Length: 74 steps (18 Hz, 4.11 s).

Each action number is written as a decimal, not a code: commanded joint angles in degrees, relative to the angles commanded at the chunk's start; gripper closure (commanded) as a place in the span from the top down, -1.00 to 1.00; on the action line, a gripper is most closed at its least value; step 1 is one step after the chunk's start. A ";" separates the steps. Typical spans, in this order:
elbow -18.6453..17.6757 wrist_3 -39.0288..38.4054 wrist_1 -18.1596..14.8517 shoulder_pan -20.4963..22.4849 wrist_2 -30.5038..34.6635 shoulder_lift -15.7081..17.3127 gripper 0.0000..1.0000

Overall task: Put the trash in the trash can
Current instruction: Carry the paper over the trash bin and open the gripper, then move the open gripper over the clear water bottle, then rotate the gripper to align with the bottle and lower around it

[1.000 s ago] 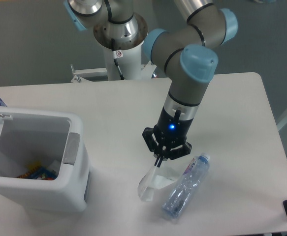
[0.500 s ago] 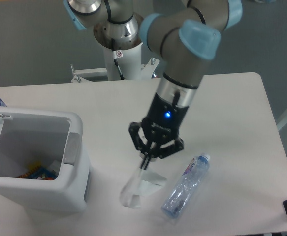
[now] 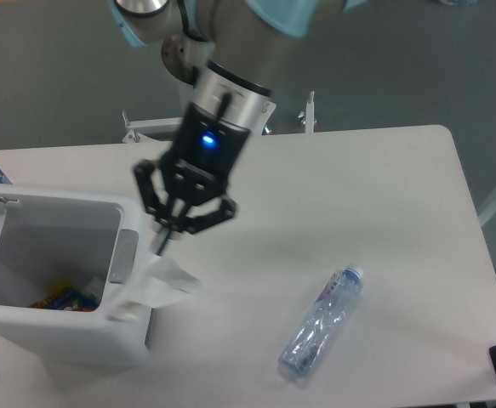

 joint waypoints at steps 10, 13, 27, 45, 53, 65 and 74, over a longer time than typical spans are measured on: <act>-3.25 0.88 0.44 -3.35 0.00 0.18 0.30; -3.34 0.88 0.44 -3.52 0.09 0.01 0.44; 3.33 1.05 0.26 6.75 3.24 -8.25 1.00; 17.84 11.23 -0.70 7.38 25.47 -28.20 1.00; 18.10 20.29 -1.41 4.91 34.54 -31.46 1.00; 16.87 25.31 -0.35 1.49 42.36 -35.24 0.98; 16.96 25.31 -0.53 -1.32 51.40 -37.78 0.97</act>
